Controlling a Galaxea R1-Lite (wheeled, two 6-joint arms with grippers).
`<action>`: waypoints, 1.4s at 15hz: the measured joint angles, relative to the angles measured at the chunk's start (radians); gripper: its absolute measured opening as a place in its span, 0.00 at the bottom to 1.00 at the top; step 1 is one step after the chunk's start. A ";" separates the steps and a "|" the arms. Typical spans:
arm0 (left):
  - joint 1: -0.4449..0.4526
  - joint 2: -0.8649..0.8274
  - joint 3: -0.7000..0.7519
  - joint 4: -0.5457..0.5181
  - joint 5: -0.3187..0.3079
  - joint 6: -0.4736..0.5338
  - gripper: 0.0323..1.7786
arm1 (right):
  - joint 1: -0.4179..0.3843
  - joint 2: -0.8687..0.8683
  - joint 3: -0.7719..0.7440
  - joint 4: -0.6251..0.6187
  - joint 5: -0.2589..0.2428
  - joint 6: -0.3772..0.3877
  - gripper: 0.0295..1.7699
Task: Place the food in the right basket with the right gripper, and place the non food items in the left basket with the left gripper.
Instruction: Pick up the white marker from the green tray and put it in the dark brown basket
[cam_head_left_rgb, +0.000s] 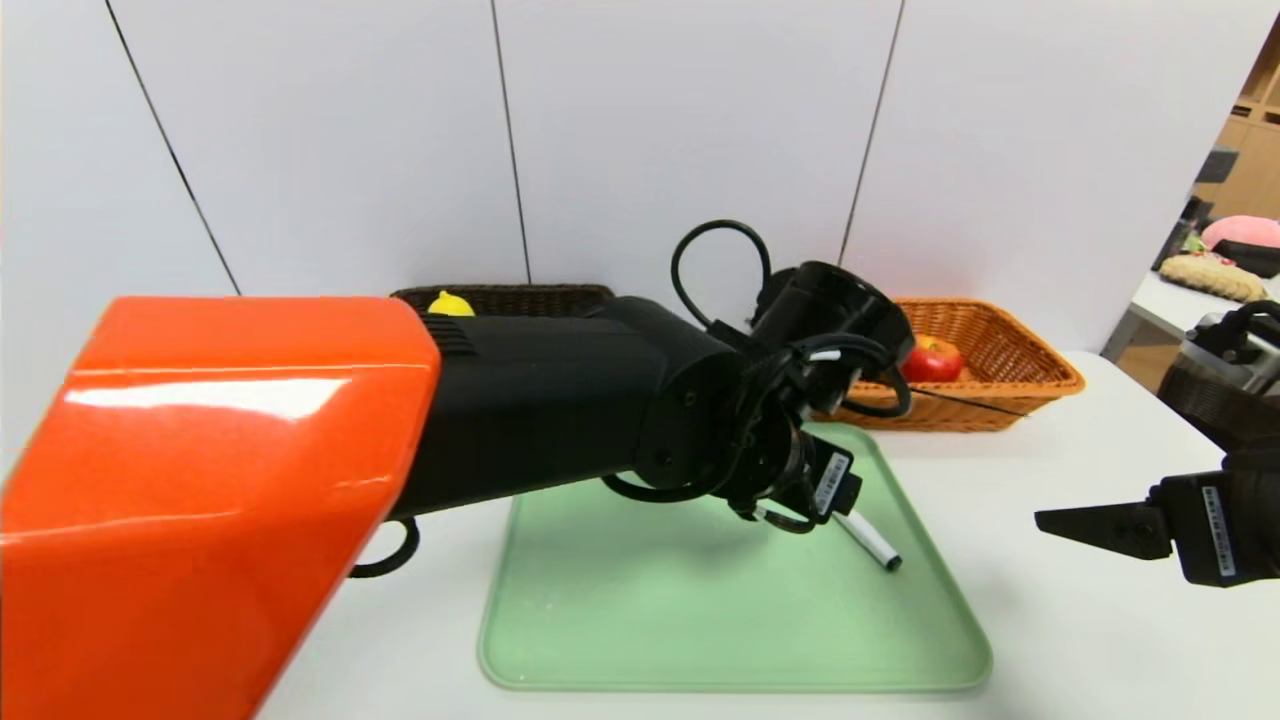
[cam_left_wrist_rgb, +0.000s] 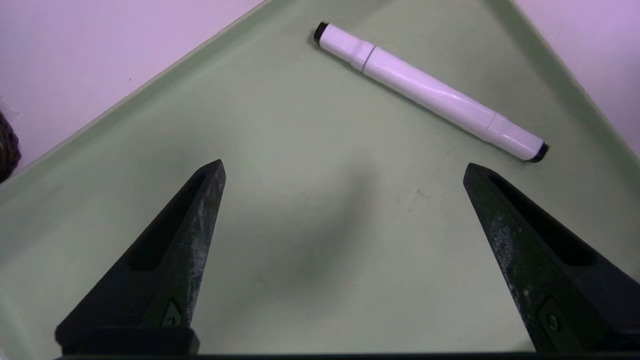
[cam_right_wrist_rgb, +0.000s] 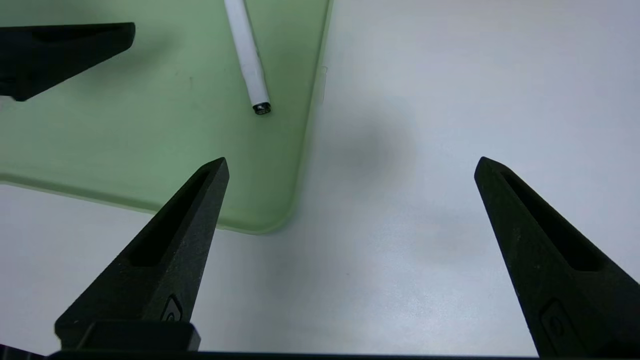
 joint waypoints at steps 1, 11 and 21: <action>-0.006 0.022 -0.015 0.021 0.015 -0.025 0.95 | 0.000 -0.001 0.002 0.001 0.000 0.000 0.96; -0.036 0.086 -0.027 -0.012 0.073 -0.264 0.95 | 0.002 -0.021 0.030 0.000 0.000 -0.002 0.96; -0.083 0.128 -0.027 -0.177 0.075 -0.269 0.95 | 0.004 -0.015 0.042 -0.002 0.003 -0.003 0.96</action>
